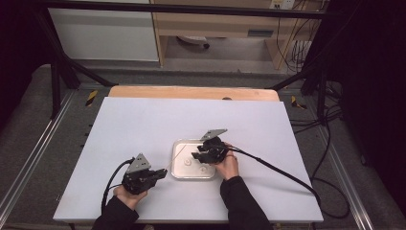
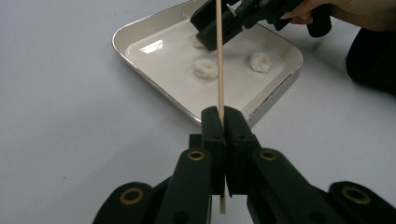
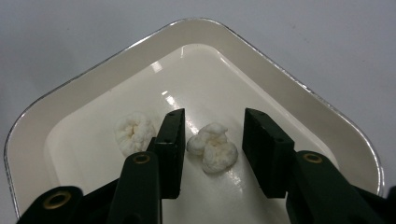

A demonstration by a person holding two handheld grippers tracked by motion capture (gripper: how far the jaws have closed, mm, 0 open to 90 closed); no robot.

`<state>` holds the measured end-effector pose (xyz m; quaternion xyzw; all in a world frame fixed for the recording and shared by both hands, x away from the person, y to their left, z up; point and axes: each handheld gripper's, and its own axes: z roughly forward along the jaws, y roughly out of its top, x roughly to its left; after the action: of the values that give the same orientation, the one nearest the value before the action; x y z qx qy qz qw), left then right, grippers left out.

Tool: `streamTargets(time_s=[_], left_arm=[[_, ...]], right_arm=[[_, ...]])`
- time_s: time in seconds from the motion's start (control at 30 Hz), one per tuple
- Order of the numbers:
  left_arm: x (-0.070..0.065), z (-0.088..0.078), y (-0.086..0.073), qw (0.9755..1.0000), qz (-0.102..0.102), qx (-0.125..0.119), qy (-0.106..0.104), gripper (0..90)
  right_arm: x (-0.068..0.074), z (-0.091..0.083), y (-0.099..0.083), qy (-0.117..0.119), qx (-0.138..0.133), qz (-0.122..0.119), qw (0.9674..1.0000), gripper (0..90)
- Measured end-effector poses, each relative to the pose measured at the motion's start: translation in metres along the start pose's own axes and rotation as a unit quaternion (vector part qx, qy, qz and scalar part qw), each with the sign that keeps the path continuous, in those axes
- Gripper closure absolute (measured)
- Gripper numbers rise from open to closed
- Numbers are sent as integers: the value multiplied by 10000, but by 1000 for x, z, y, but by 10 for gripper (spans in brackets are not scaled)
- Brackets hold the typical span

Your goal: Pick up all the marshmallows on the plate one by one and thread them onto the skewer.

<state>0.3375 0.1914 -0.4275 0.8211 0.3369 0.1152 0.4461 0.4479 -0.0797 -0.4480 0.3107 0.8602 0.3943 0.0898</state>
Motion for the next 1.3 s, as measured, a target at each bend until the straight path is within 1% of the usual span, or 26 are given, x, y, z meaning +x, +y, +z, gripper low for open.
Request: streamTargets(time_s=[0.07,0.13,0.23,0.4,0.43,0.47,0.5,0.57,0.73,0.9,0.97,1.0,1.03,1.1,1.2,1.27,1.3], left_arm=[[0,0,0,10000,0,-6,-3,885],[0,0,0,10000,-8,-12,-2,885],[-1,0,0,10000,-10,-33,2,885],[-2,0,0,10000,2,-86,-14,885],[-2,0,0,10000,2,-86,-14,885],[-2,0,0,10000,-1,-92,-15,885],[-2,0,0,10000,-5,-97,-17,885],[-2,0,0,9999,-3,-116,-14,885],[-4,0,0,9999,17,-166,-36,885],[-7,-1,0,9997,50,-232,-69,885],[-8,-1,0,9996,65,-270,-84,885],[-8,-1,0,9995,75,-282,-87,885],[-9,-1,1,9995,75,-308,-91,885],[-10,-1,1,9994,85,-333,-103,885],[-12,0,1,9992,106,-377,-115,885],[-14,0,1,9991,113,-393,-133,885],[-14,0,1,9990,127,-405,-138,885]], right_arm=[[0,1,-2,-21,25,-67,10000,626],[1,2,-2,-30,-7,-116,9999,647],[2,2,-2,-31,-29,-116,9999,679],[2,-2,-1,-26,-90,29,10000,703],[2,-2,-1,-26,-90,29,10000,703],[2,-9,2,28,-175,77,9998,704],[2,-11,3,53,-208,85,9997,705],[2,-19,7,165,-287,177,9993,706],[1,-39,12,387,-512,357,9973,706],[-1,-59,12,605,-836,598,9929,708],[-1,-68,12,653,-936,674,9912,708],[-1,-71,12,713,-1026,682,9898,708],[-1,-75,12,774,-1094,755,9881,708],[-1,-82,12,868,-1231,811,9853,709],[0,-90,14,949,-1395,859,9819,710],[1,-94,15,1042,-1524,920,9785,710],[2,-96,16,1108,-1595,975,9761,710]])
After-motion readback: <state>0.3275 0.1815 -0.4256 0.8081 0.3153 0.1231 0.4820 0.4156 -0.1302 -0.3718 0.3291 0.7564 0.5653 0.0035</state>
